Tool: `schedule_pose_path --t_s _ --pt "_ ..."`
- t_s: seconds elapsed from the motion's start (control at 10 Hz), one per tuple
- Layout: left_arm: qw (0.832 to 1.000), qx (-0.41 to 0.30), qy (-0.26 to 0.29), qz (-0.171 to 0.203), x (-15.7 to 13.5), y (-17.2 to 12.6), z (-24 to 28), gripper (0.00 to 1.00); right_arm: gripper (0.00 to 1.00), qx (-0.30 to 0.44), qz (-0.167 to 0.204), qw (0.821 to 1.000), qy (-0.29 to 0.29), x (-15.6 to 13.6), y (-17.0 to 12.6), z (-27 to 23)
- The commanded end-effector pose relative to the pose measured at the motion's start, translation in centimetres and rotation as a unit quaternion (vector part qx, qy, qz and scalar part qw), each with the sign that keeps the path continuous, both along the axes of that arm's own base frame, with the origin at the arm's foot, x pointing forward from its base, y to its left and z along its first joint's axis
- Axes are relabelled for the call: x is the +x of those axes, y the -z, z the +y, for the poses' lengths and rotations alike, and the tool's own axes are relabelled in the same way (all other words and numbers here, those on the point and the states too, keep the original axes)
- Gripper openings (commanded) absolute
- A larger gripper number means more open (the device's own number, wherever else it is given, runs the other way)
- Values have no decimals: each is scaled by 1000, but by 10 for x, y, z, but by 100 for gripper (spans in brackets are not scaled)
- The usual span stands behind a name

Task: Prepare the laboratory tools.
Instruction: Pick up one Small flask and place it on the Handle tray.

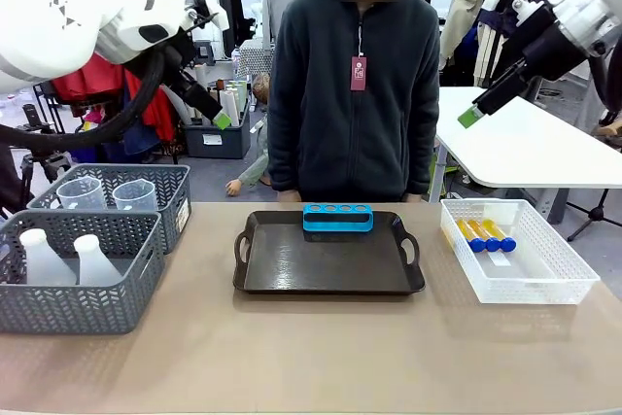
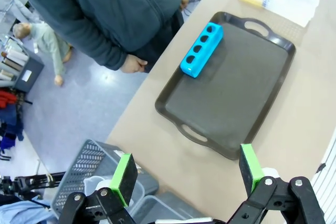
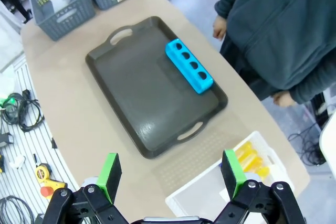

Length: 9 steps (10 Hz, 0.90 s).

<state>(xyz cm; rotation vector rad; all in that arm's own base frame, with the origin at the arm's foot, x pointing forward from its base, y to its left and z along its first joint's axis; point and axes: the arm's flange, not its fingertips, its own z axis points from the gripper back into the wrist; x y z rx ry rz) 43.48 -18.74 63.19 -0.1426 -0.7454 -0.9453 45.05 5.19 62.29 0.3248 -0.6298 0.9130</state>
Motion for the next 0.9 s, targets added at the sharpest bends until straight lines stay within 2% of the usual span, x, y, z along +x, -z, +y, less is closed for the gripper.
schedule_pose_path --t_s 0.0,0.3,0.5,0.6,0.7,0.8 --pt "1000 8 -3 1 -2 -4 3 100 100 16 -5 1000 -18 8 -4 -4" --pt "1000 7 -1 5 -2 -3 5 100 100 11 -4 999 -30 7 -8 -1" --pt "1000 1 4 13 -3 0 8 100 100 12 -15 1000 -23 6 -8 -3" --pt "1000 1 1 2 -1 -2 1 100 100 11 -24 1000 -8 7 -9 -3" --pt "1000 1 1 2 -1 -2 1 100 100 5 -2 1000 -11 2 -7 1" --pt "1000 1 1 2 -1 -2 1 100 100 5 -2 1000 -11 2 -7 1"
